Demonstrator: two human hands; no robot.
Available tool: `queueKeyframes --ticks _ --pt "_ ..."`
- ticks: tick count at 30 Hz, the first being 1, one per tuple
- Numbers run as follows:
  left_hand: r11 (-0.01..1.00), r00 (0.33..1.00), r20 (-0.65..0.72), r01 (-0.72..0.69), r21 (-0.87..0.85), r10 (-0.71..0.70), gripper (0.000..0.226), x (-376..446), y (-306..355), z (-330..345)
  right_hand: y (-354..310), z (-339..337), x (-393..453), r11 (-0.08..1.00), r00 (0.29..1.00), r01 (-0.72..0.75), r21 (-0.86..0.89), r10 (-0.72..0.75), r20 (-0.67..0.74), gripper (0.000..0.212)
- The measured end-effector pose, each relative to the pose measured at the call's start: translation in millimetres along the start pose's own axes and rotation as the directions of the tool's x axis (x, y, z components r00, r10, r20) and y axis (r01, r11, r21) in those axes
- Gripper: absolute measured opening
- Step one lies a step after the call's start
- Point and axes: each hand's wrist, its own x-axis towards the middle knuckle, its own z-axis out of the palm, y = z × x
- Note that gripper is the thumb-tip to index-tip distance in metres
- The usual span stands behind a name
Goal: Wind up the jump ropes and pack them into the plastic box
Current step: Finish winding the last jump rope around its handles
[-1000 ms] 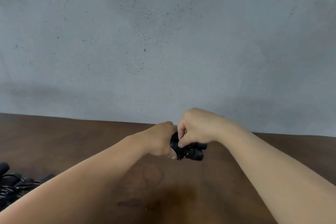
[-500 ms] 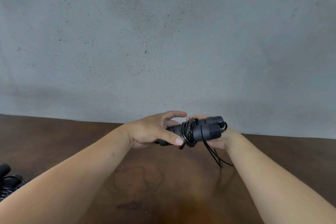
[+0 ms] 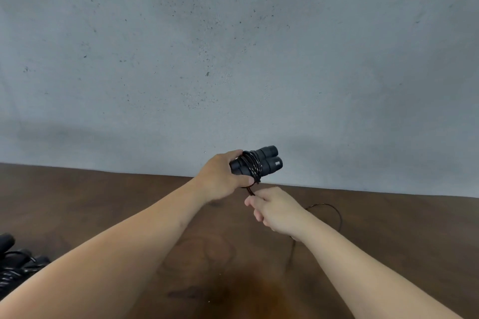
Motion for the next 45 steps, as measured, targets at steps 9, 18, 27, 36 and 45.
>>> queueKeyframes --ticks 9,18,27,36,45 --pt "0.794 0.988 0.156 -0.095 0.6 0.0 0.079 -0.3 -5.3 11.0 -27.5 -30.1 -13.8 0.716 0.98 0.171 -0.677 -0.195 0.041 0.019" --pt "0.896 0.846 0.533 -0.252 0.366 0.02 0.037 -19.8 21.2 13.1 -62.1 -77.5 -7.6 0.768 0.971 0.219 -0.602 -0.11 0.213 0.028" --pt "0.932 0.746 0.647 0.102 -0.349 0.161 0.085 -19.3 9.9 -4.2 -6.1 -88.8 14.2 0.993 0.985 0.068 0.101 -0.083 0.153 0.033" --pt "0.682 0.906 0.383 0.167 -0.712 0.178 0.072 -6.8 3.0 0.6 4.8 -47.6 17.2 0.852 0.992 0.092 0.515 -0.122 0.024 0.027" --pt "0.982 0.999 0.015 0.031 -0.188 -0.029 0.059 -2.4 -4.7 9.3 2.3 -22.8 11.9 0.976 0.997 0.073 -0.204 -0.078 -0.018 0.032"
